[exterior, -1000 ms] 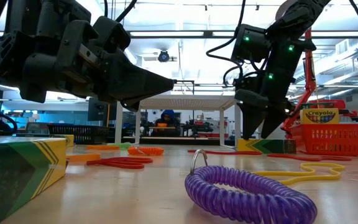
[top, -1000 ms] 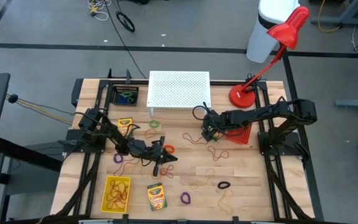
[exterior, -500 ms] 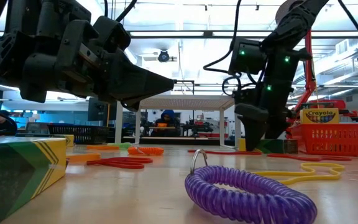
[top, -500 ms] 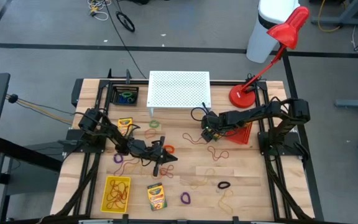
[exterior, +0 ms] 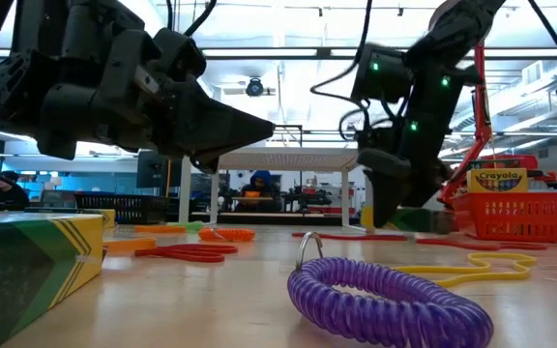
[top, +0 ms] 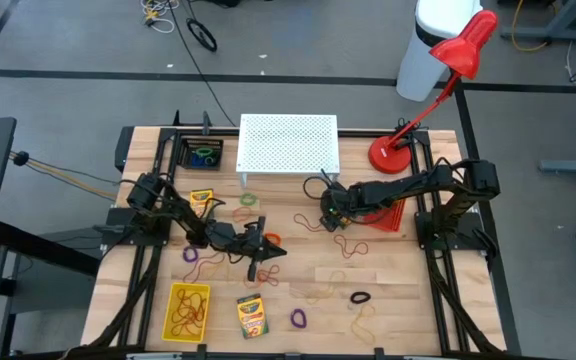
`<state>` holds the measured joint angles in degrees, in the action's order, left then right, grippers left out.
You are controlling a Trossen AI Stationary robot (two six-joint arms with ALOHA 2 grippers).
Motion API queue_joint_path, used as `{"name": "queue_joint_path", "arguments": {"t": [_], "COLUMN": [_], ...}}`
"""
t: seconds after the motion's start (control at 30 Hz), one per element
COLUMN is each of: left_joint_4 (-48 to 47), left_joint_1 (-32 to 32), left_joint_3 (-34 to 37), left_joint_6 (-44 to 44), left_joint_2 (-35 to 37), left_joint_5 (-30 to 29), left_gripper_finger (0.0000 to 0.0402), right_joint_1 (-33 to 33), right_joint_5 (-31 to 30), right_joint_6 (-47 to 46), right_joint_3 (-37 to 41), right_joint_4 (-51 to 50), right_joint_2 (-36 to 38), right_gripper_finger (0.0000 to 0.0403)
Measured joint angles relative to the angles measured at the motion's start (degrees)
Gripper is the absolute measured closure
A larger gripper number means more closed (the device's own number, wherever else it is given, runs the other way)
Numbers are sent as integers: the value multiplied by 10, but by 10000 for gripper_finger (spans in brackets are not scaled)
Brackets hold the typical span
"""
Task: Pick & Place Office Desk Supplies
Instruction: Put the box yellow crayon into the red bin
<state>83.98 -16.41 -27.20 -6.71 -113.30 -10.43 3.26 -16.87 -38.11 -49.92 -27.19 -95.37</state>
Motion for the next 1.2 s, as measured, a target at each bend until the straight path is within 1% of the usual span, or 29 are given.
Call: {"name": "queue_joint_path", "arguments": {"t": [0.1,0.2,0.33,0.43,0.6,0.73,0.83,0.97,1.1,1.2], "left_joint_4": [3,3,19,27,27,27,42,45,21,25], "left_joint_1": [5,13,30,37,37,41,48,55,60,64], "left_joint_3": [0,0,0,0,0,0,-1,-21,-43,-52], "left_joint_6": [-20,-52,-113,-162,-228,-261,-287,-302,-304,-304], "left_joint_2": [0,2,2,2,2,2,2,3,3,3], "left_joint_5": [-3,-15,-16,-14,-20,-56,-58,-26,-24,-20], "left_gripper_finger": [393,387,362,332,268,214,180,154,157,176], "right_joint_1": [-28,-66,-121,-166,-237,-271,-283,-285,-284,-284], "right_joint_5": [-13,-43,-103,-172,-292,-360,-371,-376,-376,-376], "right_joint_6": [-7,-16,-21,-21,-20,10,43,105,163,178], "right_joint_3": [-14,-27,-43,-50,-48,-48,-48,-48,-48,-48], "right_joint_4": [-4,-4,4,21,64,91,118,162,193,197], "right_joint_2": [0,0,0,0,-1,-2,-2,-2,-2,-2], "right_gripper_finger": [58,57,57,57,56,56,56,56,56,56]}}
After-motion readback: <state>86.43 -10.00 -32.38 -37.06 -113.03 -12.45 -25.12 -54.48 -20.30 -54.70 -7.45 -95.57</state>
